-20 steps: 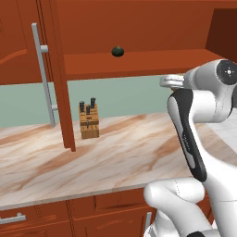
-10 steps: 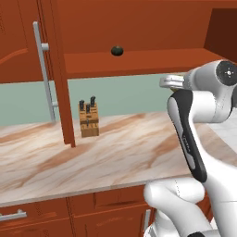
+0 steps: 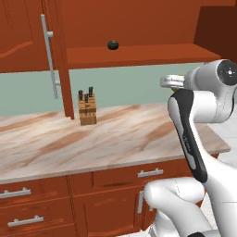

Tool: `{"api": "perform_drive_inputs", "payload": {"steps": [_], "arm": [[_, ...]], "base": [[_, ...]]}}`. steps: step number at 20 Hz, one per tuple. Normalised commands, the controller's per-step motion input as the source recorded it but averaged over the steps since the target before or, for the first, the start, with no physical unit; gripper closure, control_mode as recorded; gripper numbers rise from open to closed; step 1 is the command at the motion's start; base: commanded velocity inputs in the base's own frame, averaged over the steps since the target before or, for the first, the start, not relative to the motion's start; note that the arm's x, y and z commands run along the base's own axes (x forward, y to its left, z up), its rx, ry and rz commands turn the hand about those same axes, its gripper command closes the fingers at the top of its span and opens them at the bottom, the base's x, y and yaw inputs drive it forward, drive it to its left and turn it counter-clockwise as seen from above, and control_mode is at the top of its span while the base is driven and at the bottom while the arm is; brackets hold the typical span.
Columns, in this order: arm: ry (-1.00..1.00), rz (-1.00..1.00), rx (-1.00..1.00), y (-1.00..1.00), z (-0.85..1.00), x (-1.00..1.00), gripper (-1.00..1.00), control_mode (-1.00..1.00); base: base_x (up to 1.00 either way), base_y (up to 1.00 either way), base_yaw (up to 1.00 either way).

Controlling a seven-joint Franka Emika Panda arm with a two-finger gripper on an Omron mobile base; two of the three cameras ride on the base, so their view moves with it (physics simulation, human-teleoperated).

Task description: Pick the squashs from the cabinet and place them in one bowl. Pick the carrot from the sink and place it in the other bowl.

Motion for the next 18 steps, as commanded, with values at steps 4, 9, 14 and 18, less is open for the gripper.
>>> {"api": "perform_drive_inputs", "payload": {"steps": [4, 9, 14, 18], "arm": [[0.0, 0.0, 0.0, 0.0, 0.0, 0.0, 1.0, 1.0], [0.0, 0.0, 0.0, 0.0, 0.0, 0.0, 1.0, 1.0], [0.0, 0.0, 0.0, 0.0, 0.0, 0.0, 1.0, 1.0], [0.0, 0.0, 0.0, 0.0, 0.0, 0.0, 1.0, 1.0]], "base": [[-0.21, 0.0, 0.23], [-0.19, 0.0, 0.46], [-0.2, -0.02, 0.56], [-0.38, -0.09, 0.61]]}}
